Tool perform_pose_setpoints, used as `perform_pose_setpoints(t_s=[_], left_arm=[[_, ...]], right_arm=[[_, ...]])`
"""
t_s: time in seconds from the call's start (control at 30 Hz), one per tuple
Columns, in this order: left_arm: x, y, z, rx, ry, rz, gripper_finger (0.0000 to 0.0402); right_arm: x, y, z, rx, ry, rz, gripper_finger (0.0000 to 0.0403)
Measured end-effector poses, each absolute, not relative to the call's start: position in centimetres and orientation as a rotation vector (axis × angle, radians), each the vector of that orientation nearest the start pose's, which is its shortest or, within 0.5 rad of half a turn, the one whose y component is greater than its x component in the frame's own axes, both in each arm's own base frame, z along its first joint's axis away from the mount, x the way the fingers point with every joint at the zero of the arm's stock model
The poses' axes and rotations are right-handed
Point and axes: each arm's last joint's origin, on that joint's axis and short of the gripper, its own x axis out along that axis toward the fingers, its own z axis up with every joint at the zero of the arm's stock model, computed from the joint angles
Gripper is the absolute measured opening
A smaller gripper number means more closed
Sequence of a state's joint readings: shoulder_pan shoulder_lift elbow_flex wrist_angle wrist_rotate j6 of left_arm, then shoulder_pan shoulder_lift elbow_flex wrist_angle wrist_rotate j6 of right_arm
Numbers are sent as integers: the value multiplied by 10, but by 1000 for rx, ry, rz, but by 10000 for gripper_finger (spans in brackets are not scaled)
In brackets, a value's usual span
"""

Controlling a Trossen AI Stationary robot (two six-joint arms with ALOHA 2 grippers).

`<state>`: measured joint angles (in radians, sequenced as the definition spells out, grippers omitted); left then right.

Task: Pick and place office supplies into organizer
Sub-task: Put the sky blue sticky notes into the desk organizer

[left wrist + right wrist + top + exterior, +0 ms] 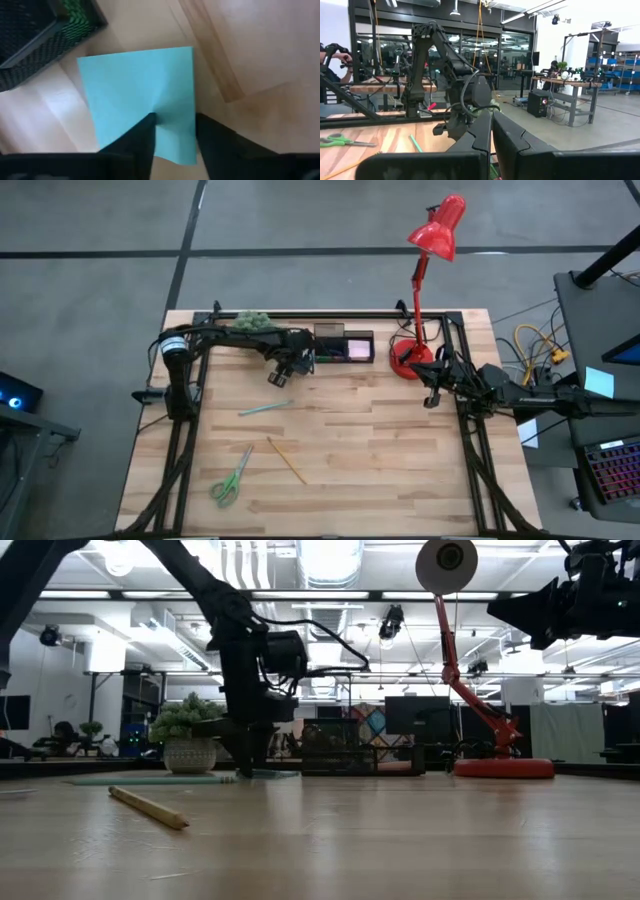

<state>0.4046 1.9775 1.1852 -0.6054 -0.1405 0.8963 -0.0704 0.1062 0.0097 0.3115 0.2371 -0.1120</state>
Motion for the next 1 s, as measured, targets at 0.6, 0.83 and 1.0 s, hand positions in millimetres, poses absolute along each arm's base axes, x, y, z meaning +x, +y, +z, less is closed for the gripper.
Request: perform_pose_setpoints(t_s=[0.6, 0.83, 1.0], left_arm=[[332, 145, 116, 520, 1462, -231, 2], [327, 143, 147, 543, 1408, -192, 1], [318, 138, 170, 531, 1373, -161, 0]], right_arm=[[100, -14, 188, -93, -197, -318, 9], [100, -14, 188, -93, -197, -318, 8], [100, -14, 188, -86, -199, -317, 8]])
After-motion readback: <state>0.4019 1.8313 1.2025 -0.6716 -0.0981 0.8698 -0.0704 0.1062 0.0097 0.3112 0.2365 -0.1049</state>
